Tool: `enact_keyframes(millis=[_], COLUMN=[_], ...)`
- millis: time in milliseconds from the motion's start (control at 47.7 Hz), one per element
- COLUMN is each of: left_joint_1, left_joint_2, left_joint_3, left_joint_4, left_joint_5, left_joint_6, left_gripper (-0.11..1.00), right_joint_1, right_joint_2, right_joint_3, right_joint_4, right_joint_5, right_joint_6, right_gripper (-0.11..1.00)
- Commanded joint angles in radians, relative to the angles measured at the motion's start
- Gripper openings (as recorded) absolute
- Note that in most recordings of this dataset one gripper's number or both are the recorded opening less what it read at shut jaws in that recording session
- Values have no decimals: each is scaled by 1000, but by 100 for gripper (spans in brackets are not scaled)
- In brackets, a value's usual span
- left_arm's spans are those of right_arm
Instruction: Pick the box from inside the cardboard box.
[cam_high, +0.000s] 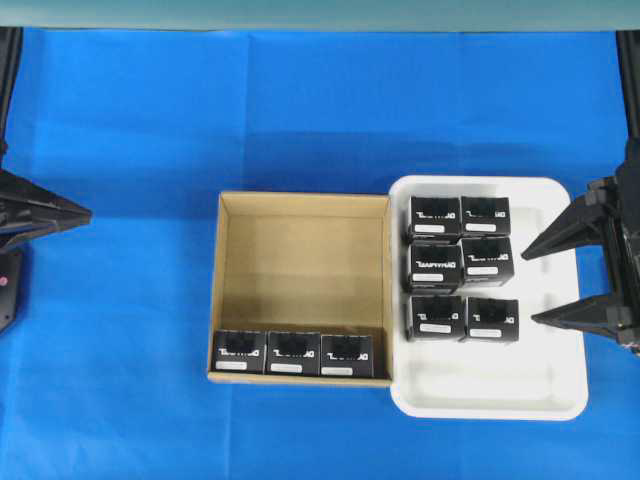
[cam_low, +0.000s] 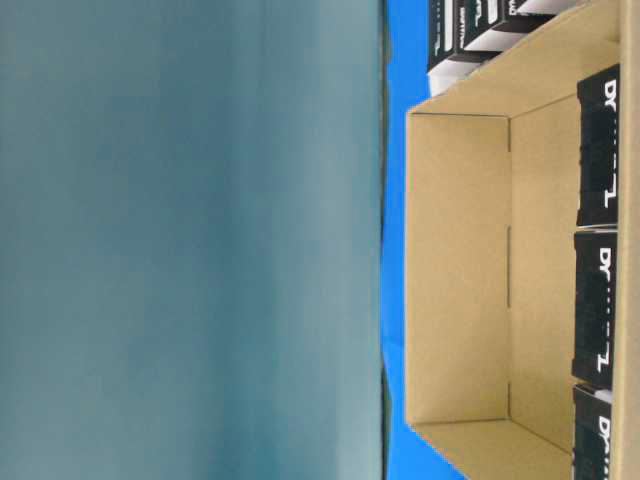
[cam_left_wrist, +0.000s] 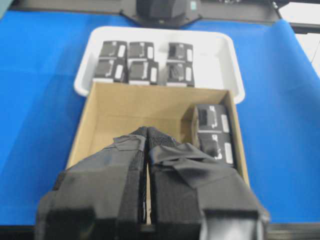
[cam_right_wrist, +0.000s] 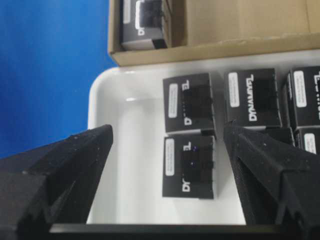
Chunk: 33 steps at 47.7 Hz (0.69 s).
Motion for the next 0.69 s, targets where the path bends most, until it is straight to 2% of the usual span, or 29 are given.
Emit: enact_keyframes(millis=[0, 670], left_joint_1=[2, 2], left_joint_2=[12, 12], left_joint_3=[-28, -26], left_joint_4=[2, 2], left_joint_5=[-9, -9], left_joint_6=[2, 2], left_gripper=[-4, -4], right_joint_1=[-2, -2], right_joint_2=[-5, -28], right_joint_3=[0, 18], right_joint_4=[2, 2], right_joint_5=[-12, -49], right_joint_6=[-2, 0], right_gripper=[94, 94])
